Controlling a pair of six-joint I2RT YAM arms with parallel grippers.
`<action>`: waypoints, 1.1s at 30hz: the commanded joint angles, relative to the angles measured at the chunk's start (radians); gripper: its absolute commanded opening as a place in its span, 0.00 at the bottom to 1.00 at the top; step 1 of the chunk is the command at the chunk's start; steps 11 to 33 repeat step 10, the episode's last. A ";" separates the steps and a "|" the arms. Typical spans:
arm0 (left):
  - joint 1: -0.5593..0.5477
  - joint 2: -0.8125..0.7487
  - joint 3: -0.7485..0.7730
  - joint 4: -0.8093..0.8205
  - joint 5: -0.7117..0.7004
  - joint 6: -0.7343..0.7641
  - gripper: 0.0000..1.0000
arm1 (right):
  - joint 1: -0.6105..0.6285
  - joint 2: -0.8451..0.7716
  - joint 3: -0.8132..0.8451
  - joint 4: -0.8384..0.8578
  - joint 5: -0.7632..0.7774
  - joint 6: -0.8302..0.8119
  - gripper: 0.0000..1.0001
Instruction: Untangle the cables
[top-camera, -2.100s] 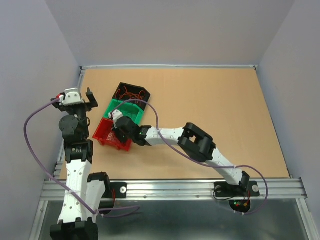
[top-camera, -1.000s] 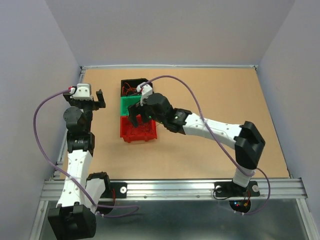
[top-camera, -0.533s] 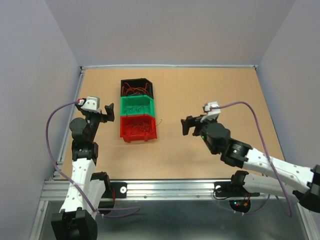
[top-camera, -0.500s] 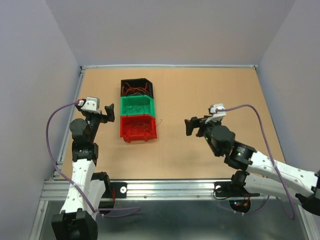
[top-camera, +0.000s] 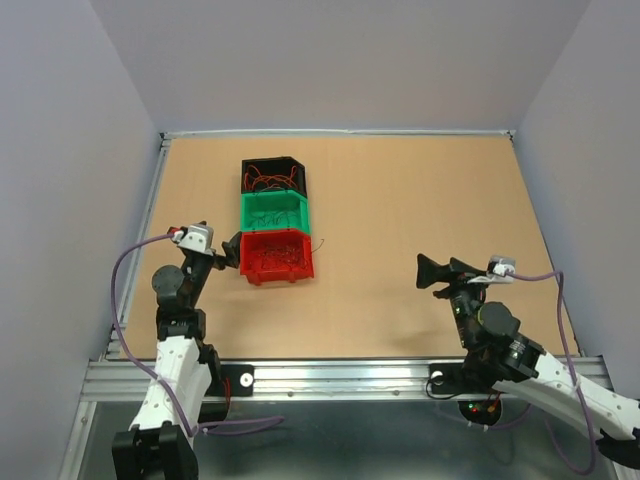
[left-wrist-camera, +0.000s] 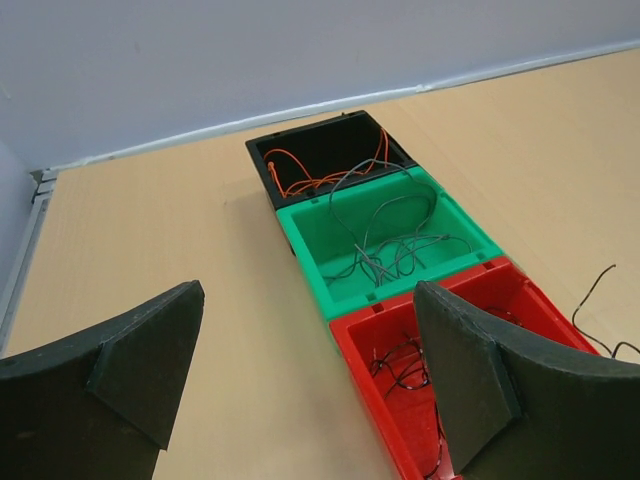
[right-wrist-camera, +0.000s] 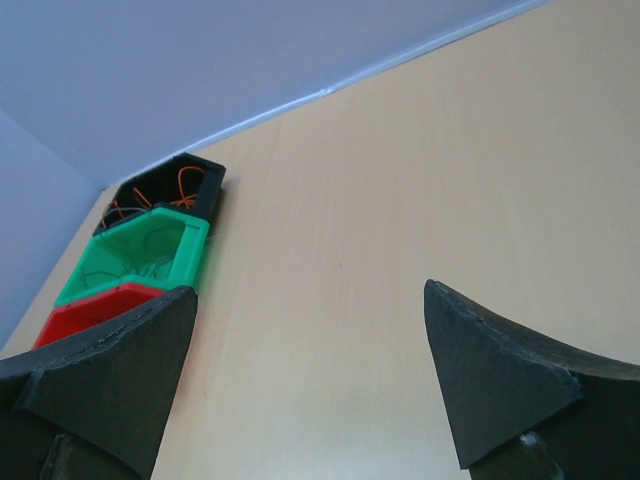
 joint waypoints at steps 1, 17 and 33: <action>0.006 0.011 -0.006 0.168 0.001 0.028 0.99 | -0.001 -0.054 -0.023 0.024 0.050 0.021 1.00; 0.006 0.067 0.017 0.156 -0.019 0.034 0.99 | -0.001 0.055 0.007 0.012 0.060 0.057 1.00; 0.006 0.067 0.017 0.156 -0.019 0.034 0.99 | -0.001 0.055 0.007 0.012 0.060 0.057 1.00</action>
